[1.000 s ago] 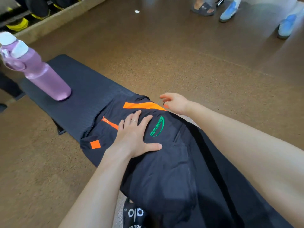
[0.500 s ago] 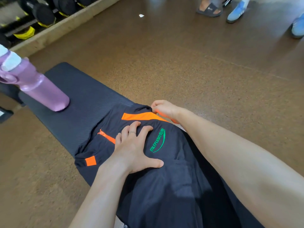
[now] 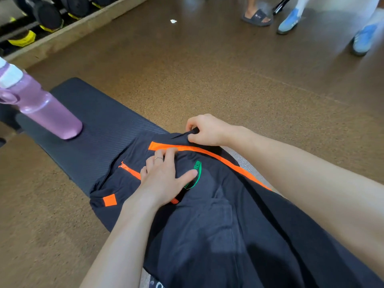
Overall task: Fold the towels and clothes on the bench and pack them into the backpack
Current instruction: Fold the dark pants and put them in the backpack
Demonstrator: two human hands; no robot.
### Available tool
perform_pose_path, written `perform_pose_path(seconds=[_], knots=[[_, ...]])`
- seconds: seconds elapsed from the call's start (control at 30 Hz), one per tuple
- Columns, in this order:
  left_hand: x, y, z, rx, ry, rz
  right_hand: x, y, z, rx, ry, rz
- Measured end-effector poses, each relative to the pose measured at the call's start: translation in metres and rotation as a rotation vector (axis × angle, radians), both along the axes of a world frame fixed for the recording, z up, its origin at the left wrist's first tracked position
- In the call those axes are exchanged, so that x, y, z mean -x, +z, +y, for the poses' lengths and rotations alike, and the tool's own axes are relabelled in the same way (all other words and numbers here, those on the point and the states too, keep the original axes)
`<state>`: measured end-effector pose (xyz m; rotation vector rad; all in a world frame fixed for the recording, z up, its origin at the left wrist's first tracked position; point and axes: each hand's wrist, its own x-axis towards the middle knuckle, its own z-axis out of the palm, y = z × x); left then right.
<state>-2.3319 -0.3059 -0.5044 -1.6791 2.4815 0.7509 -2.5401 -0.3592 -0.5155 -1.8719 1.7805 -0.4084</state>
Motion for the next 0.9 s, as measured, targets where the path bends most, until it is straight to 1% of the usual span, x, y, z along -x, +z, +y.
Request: perform_pose_path(seconds=[0.1, 0.2, 0.33, 0.53, 0.8, 0.9], knots=[[0.005, 0.001, 0.0, 0.0, 0.055, -0.018, -0.001, 0.011, 0.002, -0.038, 0.03, 0.055], [0.007, -0.003, 0.004, -0.014, 0.037, -0.099, 0.001, 0.018, 0.003, -0.169, 0.056, 0.138], [0.007, -0.006, 0.004, -0.03, 0.035, -0.136, 0.006, 0.014, 0.005, -0.321, 0.05, 0.102], [0.008, -0.006, 0.004, -0.027, 0.041, -0.137, 0.012, 0.008, 0.007, -0.436, 0.045, 0.173], [0.007, -0.007, 0.003, -0.018, 0.036, -0.15, 0.043, 0.015, 0.026, -0.391, -0.058, 0.21], [0.008, -0.008, 0.002, -0.022, 0.04, -0.157, 0.052, 0.017, 0.037, -0.372, -0.099, 0.195]])
